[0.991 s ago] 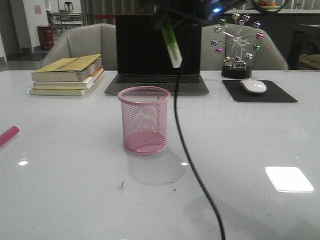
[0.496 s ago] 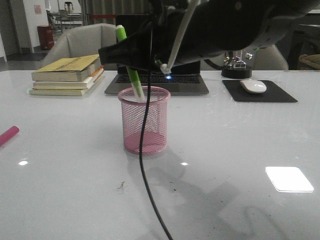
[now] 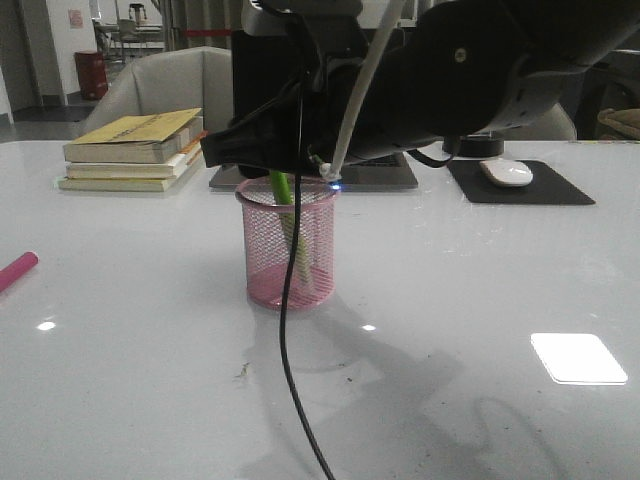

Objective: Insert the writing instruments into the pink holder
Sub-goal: 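Carry the green marker over the pink holder and drop it in, then open the right gripper and lift it away from the holder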

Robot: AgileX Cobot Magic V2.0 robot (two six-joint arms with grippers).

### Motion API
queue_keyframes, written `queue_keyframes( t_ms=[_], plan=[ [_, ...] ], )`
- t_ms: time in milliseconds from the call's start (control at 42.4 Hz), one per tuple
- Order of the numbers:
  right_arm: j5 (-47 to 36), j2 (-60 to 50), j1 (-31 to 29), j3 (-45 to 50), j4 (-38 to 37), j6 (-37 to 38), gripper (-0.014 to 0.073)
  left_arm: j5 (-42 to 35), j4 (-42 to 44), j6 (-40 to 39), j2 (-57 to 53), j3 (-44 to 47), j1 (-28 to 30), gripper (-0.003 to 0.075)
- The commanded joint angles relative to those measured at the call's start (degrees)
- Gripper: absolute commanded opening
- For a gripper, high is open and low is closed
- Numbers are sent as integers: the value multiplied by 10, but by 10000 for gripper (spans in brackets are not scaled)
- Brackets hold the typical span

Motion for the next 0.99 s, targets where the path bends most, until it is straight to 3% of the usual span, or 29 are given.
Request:
queue_keyframes(
  t_ms=[0,118,401,519,967],
  plan=[
    [-26,-64,-5,-13,0,-7,529,-43,-7,-5,1,-19,-3,328],
    [43,-116,-8,-13,0,-7,529,-43,-7,-5,1,-19,-3,328],
    [380,-296,-10,-12,-59,-7,529,-43,-7,-5,1,-19,-3,328],
    [484,-363,-10,7,-60,-7,529,-43,-7,-5,1,-19,-3,328],
    [609,-570,-10,165,-59,-7,529,-43,-7,-5,1,-19,-3,328]
  ],
)
